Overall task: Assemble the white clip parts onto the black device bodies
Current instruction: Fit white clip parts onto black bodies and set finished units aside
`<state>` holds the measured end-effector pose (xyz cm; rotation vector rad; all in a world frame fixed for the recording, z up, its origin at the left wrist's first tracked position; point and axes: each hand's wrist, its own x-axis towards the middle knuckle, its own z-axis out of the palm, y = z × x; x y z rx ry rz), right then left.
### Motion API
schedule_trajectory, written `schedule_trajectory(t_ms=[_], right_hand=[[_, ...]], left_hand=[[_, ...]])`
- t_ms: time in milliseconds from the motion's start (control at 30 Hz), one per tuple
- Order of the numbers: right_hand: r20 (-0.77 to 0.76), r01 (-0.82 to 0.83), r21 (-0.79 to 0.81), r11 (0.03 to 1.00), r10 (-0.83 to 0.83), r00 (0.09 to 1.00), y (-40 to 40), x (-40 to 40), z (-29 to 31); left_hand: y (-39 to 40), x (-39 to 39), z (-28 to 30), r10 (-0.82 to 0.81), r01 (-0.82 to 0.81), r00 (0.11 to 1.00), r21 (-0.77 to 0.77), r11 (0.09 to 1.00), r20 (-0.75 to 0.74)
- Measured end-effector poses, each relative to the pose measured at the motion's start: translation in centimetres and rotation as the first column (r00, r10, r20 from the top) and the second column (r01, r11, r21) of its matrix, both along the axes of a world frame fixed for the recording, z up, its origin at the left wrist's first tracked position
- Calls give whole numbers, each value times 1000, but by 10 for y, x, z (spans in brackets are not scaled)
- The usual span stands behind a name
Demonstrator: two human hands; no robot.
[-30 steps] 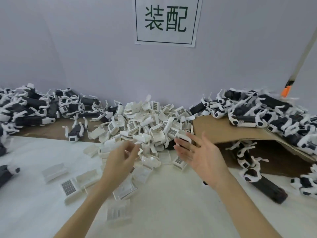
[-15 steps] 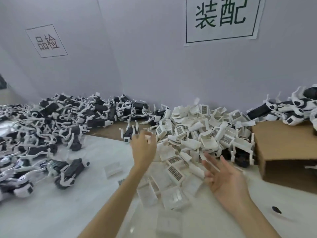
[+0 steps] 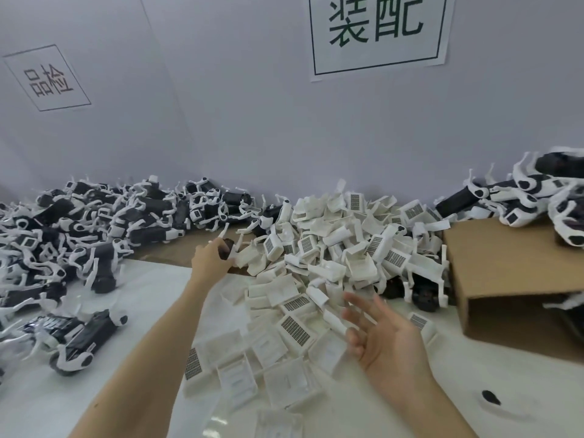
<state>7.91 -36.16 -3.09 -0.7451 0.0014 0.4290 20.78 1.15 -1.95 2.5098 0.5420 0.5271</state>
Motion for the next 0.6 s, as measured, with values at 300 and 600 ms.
schedule_trajectory(t_ms=[300, 600], right_hand=[[32, 30, -35, 999, -29, 999, -5, -12, 9], [196, 89, -286, 954, -33, 980, -47, -32, 30]], left_hand=[[-82, -63, 41, -77, 222, 859, -234, 946, 506], [-195, -163, 35, -507, 651, 756, -560, 513, 415]])
